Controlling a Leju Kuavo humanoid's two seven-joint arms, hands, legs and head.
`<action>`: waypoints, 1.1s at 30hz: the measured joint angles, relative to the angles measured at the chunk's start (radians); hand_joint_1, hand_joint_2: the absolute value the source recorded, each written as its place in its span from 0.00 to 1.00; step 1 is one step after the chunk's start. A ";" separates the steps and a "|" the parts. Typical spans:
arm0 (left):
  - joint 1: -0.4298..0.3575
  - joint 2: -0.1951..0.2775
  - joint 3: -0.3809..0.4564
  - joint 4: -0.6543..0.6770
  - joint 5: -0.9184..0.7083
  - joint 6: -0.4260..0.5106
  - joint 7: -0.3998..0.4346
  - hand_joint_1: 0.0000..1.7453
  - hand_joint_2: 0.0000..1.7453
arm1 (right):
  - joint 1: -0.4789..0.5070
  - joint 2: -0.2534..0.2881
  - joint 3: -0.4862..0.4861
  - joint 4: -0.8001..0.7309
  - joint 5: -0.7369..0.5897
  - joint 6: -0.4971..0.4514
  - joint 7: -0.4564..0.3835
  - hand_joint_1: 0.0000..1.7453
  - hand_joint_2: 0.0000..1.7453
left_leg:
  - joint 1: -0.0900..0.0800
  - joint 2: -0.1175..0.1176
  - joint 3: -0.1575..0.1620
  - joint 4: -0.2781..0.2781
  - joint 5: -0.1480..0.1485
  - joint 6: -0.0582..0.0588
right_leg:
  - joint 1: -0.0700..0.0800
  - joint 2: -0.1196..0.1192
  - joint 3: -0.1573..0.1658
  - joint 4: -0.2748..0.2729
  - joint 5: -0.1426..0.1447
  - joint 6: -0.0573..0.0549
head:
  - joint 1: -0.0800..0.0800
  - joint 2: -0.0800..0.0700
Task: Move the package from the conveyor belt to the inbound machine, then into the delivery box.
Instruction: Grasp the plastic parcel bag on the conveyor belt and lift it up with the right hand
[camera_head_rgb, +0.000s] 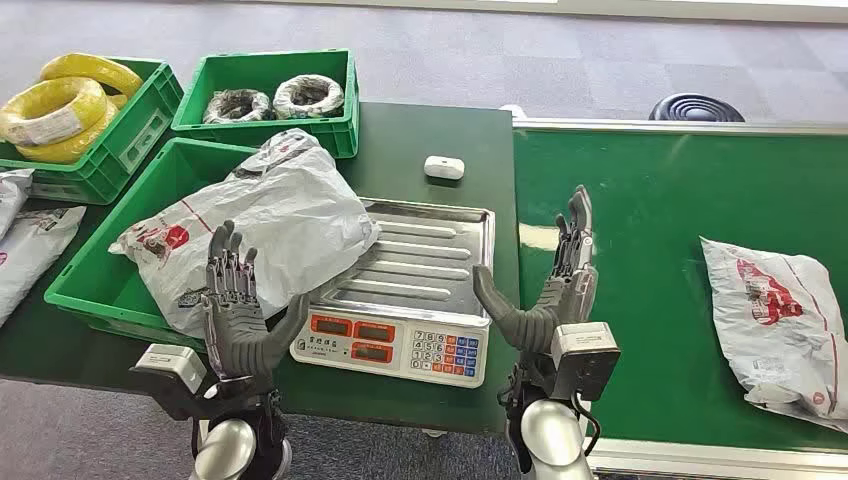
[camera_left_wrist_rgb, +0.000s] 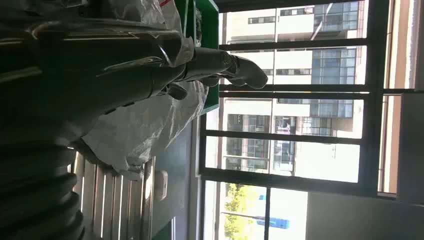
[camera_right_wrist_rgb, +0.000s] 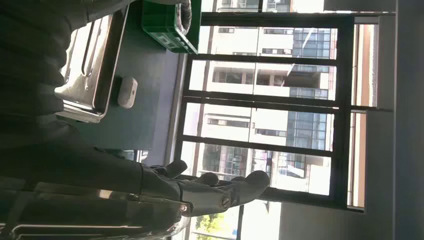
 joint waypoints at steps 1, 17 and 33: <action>0.001 0.001 0.000 0.002 0.000 0.000 0.000 0.00 1.00 | 0.000 -0.001 0.001 0.002 0.000 0.000 0.000 0.00 1.00 | 0.000 0.000 0.000 0.000 0.000 0.000 | 0.000 0.000 0.000 0.000 0.000 0.000 | 0.000 0.000; 0.017 0.011 -0.009 0.022 -0.001 0.000 -0.001 0.00 1.00 | 0.004 -0.006 0.005 0.019 0.003 0.000 0.000 0.00 1.00 | 0.000 0.000 0.000 0.000 0.000 0.000 | 0.000 0.000 0.000 0.000 0.000 0.000 | 0.000 0.000; 0.048 0.007 -0.011 0.021 -0.012 0.009 -0.001 0.00 1.00 | -0.046 -0.013 0.005 0.030 0.458 -0.285 0.128 0.00 1.00 | 0.000 0.000 0.001 0.000 0.000 0.000 | 0.000 0.000 0.000 0.000 0.000 0.000 | 0.000 0.000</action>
